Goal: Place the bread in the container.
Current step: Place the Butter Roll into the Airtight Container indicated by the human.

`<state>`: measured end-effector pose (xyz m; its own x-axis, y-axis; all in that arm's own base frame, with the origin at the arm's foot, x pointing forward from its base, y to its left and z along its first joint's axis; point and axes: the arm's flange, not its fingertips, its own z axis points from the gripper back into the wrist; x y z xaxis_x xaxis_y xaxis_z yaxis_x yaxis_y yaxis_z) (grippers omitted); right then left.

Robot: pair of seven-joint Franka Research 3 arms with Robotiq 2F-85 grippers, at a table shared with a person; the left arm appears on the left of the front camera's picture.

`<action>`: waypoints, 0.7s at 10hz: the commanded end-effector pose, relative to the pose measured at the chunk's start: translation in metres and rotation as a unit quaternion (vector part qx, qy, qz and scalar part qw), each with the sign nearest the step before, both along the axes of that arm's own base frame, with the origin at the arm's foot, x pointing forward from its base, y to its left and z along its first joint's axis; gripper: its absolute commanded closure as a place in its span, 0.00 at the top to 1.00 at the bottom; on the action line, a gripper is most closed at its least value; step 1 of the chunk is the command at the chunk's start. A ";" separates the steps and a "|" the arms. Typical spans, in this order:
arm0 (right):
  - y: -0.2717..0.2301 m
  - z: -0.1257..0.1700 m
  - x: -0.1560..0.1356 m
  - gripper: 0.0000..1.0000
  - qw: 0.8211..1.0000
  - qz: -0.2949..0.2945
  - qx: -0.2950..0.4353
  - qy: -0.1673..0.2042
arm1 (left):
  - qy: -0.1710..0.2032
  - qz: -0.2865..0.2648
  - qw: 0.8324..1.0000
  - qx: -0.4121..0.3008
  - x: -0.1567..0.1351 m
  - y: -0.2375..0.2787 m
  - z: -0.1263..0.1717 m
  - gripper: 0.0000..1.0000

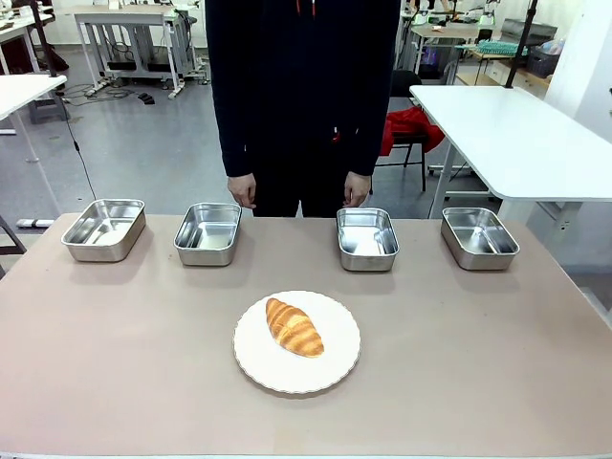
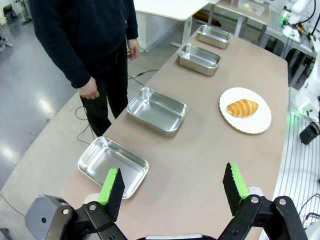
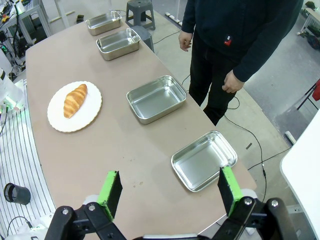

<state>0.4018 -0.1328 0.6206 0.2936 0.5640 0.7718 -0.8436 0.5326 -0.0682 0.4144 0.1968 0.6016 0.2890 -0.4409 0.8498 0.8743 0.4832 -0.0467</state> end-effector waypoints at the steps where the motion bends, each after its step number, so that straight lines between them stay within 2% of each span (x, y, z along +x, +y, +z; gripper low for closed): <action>1: 0.002 0.002 0.000 1.00 1.000 0.002 -0.001 -0.003 | -0.005 -0.002 1.000 0.002 0.000 -0.001 -0.001 1.00; 7: 0.002 0.002 0.000 1.00 1.000 0.002 -0.001 -0.003 | -0.005 -0.002 1.000 0.002 0.000 -0.001 -0.001 1.00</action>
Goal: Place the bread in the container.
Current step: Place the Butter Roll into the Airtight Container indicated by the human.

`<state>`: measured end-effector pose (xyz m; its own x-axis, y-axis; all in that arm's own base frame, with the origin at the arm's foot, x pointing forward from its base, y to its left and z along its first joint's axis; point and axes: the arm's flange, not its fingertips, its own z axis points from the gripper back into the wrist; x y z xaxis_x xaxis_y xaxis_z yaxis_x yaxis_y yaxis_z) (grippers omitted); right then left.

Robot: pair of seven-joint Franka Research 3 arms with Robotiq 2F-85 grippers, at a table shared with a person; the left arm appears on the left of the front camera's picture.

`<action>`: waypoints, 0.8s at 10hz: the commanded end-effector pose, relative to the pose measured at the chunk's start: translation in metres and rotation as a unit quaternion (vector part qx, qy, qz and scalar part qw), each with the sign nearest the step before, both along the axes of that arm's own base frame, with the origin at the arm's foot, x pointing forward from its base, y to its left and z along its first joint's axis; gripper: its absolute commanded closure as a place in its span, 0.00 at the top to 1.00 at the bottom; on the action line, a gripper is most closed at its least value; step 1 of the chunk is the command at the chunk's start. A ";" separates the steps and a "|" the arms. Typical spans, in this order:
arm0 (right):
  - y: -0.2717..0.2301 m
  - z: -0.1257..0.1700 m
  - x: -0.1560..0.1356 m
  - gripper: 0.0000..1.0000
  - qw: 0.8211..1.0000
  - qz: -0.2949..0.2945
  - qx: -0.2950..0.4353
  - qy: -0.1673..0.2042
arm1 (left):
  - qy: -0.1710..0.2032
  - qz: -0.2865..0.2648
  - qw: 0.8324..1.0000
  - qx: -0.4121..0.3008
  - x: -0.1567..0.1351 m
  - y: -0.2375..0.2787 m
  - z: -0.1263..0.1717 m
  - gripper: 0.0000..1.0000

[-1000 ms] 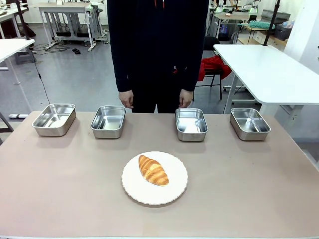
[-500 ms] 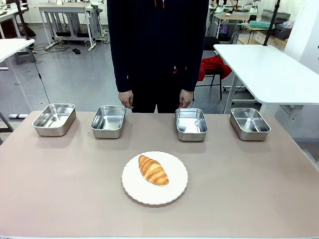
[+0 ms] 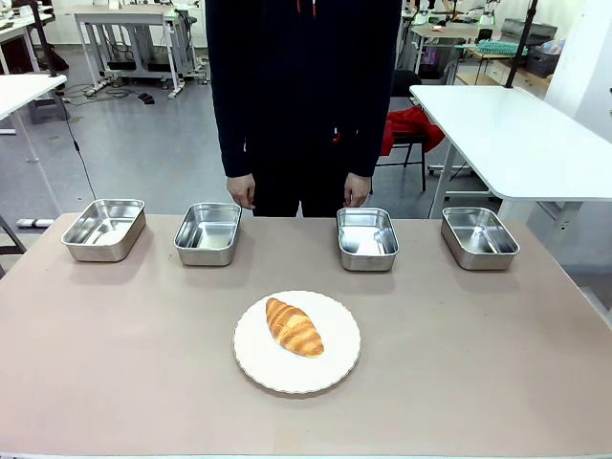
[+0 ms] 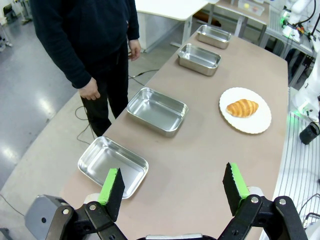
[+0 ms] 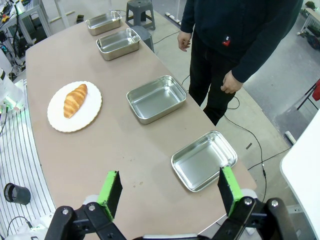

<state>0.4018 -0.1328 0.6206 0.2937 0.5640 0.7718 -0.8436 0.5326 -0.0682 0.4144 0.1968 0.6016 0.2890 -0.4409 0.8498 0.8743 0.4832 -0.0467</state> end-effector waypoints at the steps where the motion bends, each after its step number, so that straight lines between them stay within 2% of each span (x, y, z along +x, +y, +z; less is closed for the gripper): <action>1: 0.002 0.002 0.000 1.00 1.000 0.002 -0.001 -0.003 | -0.005 -0.002 1.000 0.002 0.000 -0.001 -0.001 1.00; 8: 0.002 0.002 0.000 1.00 1.000 0.002 -0.001 -0.003 | -0.005 -0.002 1.000 0.002 0.000 -0.001 -0.001 1.00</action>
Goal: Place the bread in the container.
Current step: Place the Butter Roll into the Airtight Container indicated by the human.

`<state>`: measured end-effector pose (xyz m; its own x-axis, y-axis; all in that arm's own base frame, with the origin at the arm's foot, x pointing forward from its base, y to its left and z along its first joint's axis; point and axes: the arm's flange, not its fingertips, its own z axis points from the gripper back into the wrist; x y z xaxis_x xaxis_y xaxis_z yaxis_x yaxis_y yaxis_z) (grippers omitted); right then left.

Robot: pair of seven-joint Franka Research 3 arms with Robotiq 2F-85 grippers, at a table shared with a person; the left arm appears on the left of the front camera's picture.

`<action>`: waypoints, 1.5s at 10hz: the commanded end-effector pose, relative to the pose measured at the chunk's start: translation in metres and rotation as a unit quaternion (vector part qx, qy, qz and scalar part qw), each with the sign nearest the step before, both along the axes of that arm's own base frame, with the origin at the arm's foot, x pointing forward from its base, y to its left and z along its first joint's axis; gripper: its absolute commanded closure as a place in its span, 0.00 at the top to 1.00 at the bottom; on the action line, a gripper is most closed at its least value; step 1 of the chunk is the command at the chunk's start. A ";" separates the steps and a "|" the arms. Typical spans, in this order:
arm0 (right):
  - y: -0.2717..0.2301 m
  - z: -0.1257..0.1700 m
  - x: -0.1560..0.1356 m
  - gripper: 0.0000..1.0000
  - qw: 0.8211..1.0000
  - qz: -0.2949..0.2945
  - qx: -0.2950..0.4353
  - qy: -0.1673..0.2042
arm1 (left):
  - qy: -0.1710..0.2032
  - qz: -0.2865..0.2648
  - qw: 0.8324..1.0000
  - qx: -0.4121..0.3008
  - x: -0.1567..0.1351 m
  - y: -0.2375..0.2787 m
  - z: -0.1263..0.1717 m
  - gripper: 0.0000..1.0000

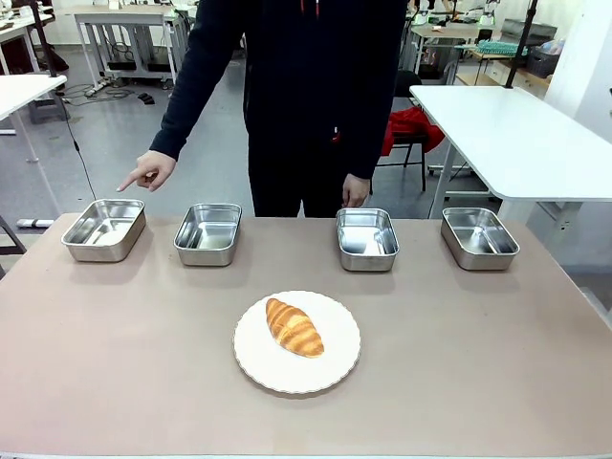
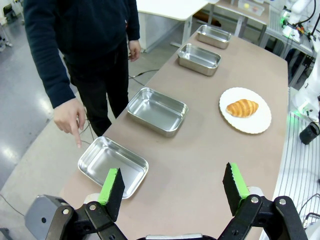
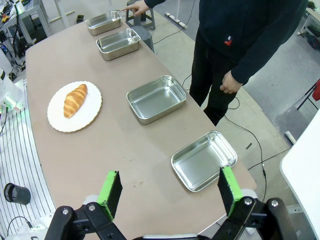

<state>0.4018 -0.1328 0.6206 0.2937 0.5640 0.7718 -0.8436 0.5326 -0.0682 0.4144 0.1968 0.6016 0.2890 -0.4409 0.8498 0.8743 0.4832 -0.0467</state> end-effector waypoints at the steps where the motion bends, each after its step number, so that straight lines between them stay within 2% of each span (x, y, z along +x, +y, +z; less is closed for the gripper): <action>1: 0.002 0.002 0.000 1.00 1.000 0.002 -0.001 -0.003 | -0.005 -0.002 1.000 0.002 0.000 -0.001 -0.001 1.00; 15: 0.002 0.002 0.000 1.00 1.000 0.002 -0.001 -0.003 | -0.005 -0.002 1.000 0.002 0.000 -0.001 -0.001 1.00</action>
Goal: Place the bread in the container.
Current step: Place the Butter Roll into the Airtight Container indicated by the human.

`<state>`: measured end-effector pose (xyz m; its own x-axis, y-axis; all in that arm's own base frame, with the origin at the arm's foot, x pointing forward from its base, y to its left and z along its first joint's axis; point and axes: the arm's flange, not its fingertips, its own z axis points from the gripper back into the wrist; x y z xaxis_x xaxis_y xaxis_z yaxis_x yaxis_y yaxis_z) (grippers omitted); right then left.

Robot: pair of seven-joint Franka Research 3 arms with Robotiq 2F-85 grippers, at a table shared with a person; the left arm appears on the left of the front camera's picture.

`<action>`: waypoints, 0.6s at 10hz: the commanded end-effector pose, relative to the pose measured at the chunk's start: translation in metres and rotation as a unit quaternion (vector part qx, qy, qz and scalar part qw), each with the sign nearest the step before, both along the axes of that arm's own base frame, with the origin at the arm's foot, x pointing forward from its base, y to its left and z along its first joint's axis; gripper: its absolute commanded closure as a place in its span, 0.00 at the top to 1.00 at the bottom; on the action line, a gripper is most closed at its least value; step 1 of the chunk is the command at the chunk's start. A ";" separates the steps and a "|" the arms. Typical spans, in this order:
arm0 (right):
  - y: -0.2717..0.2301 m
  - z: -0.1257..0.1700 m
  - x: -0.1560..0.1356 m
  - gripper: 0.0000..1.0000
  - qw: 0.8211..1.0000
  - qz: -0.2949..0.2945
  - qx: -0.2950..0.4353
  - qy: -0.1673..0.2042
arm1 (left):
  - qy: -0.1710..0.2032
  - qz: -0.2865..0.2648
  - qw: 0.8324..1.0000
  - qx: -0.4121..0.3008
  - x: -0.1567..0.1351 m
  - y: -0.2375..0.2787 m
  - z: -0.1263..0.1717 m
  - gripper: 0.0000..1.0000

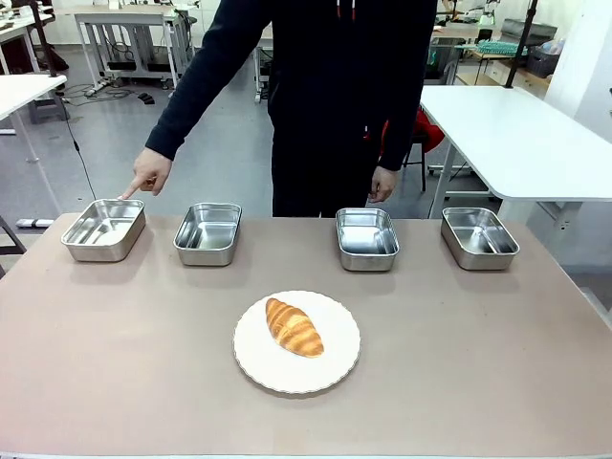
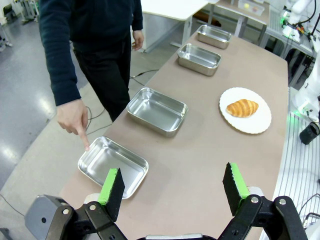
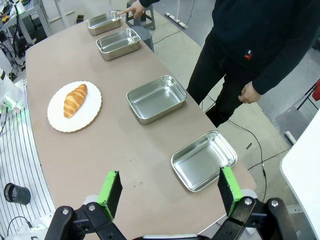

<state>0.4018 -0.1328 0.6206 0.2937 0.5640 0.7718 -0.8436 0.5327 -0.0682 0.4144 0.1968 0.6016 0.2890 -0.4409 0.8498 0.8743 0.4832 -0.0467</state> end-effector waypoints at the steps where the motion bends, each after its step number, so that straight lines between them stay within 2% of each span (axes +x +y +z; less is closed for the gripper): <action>1: 0.002 0.002 0.000 1.00 1.000 0.002 -0.001 -0.003 | -0.005 -0.002 1.000 0.002 0.000 -0.001 -0.001 1.00; 3: 0.002 0.002 0.000 1.00 1.000 0.002 -0.001 -0.003 | 0.000 0.000 1.000 0.000 0.000 0.000 0.000 1.00; 4: 0.002 0.002 0.000 1.00 1.000 0.002 -0.001 -0.003 | 0.011 0.007 1.000 -0.009 -0.005 -0.028 0.011 1.00; 6: 0.002 0.002 0.000 1.00 1.000 0.002 -0.001 -0.003 | 0.035 0.021 0.999 0.019 -0.023 -0.090 0.028 1.00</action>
<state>0.4021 -0.1321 0.6205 0.2939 0.5653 0.7708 -0.8441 0.5318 -0.0682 0.4091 0.1422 0.6253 0.3186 -0.4507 0.8339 0.8718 0.4847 -0.0712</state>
